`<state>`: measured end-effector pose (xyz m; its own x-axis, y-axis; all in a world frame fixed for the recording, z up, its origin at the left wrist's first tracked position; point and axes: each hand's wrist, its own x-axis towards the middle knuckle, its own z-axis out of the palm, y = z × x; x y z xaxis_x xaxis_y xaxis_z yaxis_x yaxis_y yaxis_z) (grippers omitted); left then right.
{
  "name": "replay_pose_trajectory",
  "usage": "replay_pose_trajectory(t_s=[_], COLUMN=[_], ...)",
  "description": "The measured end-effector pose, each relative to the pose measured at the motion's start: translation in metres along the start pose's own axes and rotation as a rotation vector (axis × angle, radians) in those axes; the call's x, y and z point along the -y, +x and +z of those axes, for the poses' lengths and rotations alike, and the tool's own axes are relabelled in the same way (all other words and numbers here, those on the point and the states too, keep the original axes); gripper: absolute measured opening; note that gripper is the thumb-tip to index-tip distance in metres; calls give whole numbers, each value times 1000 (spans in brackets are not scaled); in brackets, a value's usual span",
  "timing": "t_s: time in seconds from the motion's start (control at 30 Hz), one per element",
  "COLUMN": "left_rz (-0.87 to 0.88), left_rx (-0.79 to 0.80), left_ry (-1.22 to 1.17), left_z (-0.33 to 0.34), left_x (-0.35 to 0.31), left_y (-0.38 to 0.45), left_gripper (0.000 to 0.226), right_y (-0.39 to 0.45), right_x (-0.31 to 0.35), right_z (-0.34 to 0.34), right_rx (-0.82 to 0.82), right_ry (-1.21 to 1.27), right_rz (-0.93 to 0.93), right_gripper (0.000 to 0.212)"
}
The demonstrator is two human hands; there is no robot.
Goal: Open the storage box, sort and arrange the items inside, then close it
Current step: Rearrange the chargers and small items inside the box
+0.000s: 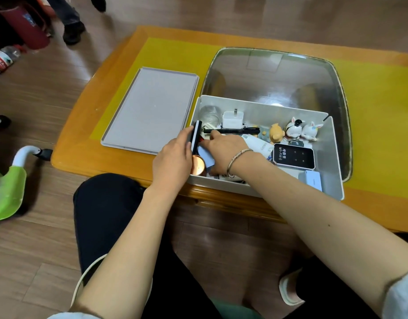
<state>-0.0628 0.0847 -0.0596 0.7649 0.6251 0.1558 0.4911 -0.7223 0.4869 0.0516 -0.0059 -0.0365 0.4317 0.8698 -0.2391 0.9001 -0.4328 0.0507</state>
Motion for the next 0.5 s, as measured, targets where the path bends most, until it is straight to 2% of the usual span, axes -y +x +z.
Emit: replay_pose_trajectory(t_s=[0.1,0.23,0.5], left_rz=[-12,-21,-21], left_rx=[-4,-16,-65], left_ry=[-4,-24,-27], left_z=[0,-2,-1], left_x=[-2,-4,-3], left_y=[-1,-3,-5], left_gripper=[43,42,39], right_y=[4,9,-11], right_x=[6,7,-24], right_z=[2,6,19], right_rx=[17,-41,-194], right_ry=[-50,-12,570], right_rz=[55,82,-37], right_gripper=[60,52,75])
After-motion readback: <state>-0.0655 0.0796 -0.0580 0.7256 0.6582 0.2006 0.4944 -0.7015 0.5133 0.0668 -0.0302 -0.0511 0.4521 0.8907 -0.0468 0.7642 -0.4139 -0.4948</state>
